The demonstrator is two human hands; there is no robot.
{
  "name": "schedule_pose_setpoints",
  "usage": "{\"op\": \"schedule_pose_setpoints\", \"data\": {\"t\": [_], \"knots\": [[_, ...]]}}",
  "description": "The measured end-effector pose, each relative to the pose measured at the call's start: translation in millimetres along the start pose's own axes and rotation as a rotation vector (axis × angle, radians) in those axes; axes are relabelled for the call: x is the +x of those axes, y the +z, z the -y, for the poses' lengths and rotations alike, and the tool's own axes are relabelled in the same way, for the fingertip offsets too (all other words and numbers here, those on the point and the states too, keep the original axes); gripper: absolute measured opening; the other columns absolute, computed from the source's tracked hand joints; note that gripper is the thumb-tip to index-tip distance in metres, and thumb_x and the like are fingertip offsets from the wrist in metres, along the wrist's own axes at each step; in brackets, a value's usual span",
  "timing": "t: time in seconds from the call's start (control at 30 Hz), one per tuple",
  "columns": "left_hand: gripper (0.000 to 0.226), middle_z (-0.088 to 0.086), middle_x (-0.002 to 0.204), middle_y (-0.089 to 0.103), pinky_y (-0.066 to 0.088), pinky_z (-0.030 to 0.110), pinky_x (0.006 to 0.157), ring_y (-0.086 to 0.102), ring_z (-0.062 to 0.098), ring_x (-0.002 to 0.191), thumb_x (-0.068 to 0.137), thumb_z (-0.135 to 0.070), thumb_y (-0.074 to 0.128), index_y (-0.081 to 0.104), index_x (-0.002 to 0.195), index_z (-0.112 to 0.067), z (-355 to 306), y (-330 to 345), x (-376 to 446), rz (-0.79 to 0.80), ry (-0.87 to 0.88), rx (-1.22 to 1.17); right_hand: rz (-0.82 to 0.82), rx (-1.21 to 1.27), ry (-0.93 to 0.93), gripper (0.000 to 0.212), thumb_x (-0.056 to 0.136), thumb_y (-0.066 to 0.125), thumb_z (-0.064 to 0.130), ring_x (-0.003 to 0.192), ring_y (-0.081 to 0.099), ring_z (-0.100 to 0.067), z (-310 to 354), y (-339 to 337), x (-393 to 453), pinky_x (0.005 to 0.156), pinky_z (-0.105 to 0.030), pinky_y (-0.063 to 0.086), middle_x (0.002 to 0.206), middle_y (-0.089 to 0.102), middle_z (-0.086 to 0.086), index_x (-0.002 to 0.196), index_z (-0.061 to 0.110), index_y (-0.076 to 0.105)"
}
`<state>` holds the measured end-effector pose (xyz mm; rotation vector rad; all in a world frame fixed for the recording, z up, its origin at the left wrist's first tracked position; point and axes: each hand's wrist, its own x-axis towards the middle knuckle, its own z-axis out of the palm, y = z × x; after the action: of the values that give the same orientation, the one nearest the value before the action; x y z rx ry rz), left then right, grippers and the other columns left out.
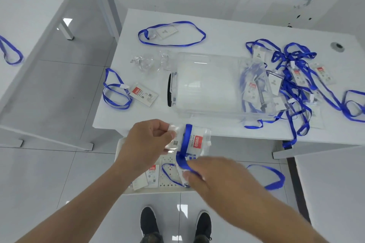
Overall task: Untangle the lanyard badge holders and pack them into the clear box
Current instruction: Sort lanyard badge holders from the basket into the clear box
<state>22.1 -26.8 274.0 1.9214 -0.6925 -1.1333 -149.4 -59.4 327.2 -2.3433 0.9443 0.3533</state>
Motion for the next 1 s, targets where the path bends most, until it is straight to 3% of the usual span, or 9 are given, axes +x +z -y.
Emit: {"op": "schedule_pose_setpoints", "data": {"t": [0.1,0.2,0.3,0.47,0.57,0.67,0.8,0.9,1.0], "knots": [[0.009,-0.006,0.073,0.076,0.059,0.022,0.061,0.073,0.014,0.070,0.088,-0.017,0.070,0.070,0.080,-0.021,2.9,-0.7,-7.0,0.090,0.031,0.116,-0.126,0.051,-0.009,0.023,0.096,0.047,0.044,0.083,0.056,-0.004,-13.9,-40.1,11.4,0.077,-0.026,0.046,0.091,0.064,0.013,0.096,0.029,0.064],[0.006,-0.001,0.076,0.077,0.059,0.023,0.057,0.074,0.014,0.073,0.087,-0.010,0.070,0.067,0.082,-0.009,-0.4,-4.1,-13.1,0.256,-0.050,-0.032,-0.186,0.482,0.031,0.009,0.089,0.067,0.030,0.064,0.058,0.006,-36.3,-61.9,32.2,0.060,-0.007,0.041,0.082,0.072,0.019,0.088,0.031,0.077],[0.008,0.009,0.082,0.077,0.063,0.034,0.067,0.074,0.022,0.078,0.078,-0.011,0.074,0.067,0.077,-0.008,-1.8,-13.9,-14.2,0.374,-0.136,-0.234,-0.139,0.760,0.130,0.008,0.087,0.071,0.024,0.050,0.048,-0.007,-53.0,-51.9,48.4,0.050,-0.019,0.039,0.071,0.070,0.009,0.083,0.026,0.077],[0.010,0.012,0.080,0.075,0.062,0.029,0.058,0.074,0.022,0.070,0.075,-0.014,0.071,0.069,0.066,-0.016,-4.6,-16.5,-17.1,0.357,-0.203,-0.518,-0.012,1.258,0.286,0.020,0.083,0.060,0.012,0.052,0.049,-0.013,-47.5,12.3,44.0,0.048,-0.019,0.037,0.062,0.058,-0.002,0.068,0.021,0.070],[0.004,0.012,0.088,0.077,0.062,0.029,0.062,0.076,0.025,0.077,0.086,-0.011,0.069,0.067,0.086,-0.008,-4.9,-17.1,-11.2,0.189,-0.225,-0.519,-0.019,1.158,0.303,0.030,0.095,0.054,0.015,0.050,0.030,-0.012,-26.1,41.3,31.2,0.050,-0.022,0.027,0.064,0.045,-0.004,0.069,0.023,0.067],[0.007,0.004,0.079,0.077,0.061,0.027,0.059,0.076,0.019,0.075,0.087,-0.015,0.070,0.067,0.088,-0.009,-5.4,-21.6,-7.6,0.036,-0.168,-0.338,-0.068,0.749,0.217,0.020,0.099,0.045,0.022,0.061,0.044,-0.009,-3.7,43.9,10.2,0.059,-0.023,0.041,0.079,0.056,0.002,0.095,0.018,0.064],[0.004,-0.008,0.069,0.075,0.059,0.023,0.056,0.074,0.011,0.069,0.086,-0.015,0.071,0.068,0.086,-0.014,-9.2,-29.3,-6.9,-0.017,-0.072,-0.139,-0.239,0.186,0.028,0.026,0.099,0.044,0.033,0.092,0.053,-0.003,17.5,10.3,-4.8,0.078,-0.014,0.041,0.098,0.059,0.017,0.119,0.039,0.060],[0.004,-0.003,0.074,0.077,0.062,0.028,0.064,0.075,0.014,0.075,0.087,-0.014,0.071,0.070,0.083,-0.015,-14.6,-33.6,-8.6,0.059,-0.041,-0.100,-0.440,0.364,0.112,0.012,0.086,0.066,0.034,0.080,0.061,0.005,19.0,-21.0,0.3,0.073,-0.010,0.045,0.084,0.068,0.029,0.092,0.041,0.074],[0.005,-0.002,0.077,0.078,0.061,0.026,0.064,0.075,0.015,0.075,0.087,-0.013,0.070,0.071,0.083,-0.015,-26.5,-33.7,-10.0,0.145,-0.023,-0.132,-0.577,0.544,0.219,0.007,0.077,0.078,0.029,0.073,0.064,-0.001,5.7,-34.8,14.4,0.064,-0.010,0.045,0.072,0.070,0.020,0.074,0.033,0.072]]}}
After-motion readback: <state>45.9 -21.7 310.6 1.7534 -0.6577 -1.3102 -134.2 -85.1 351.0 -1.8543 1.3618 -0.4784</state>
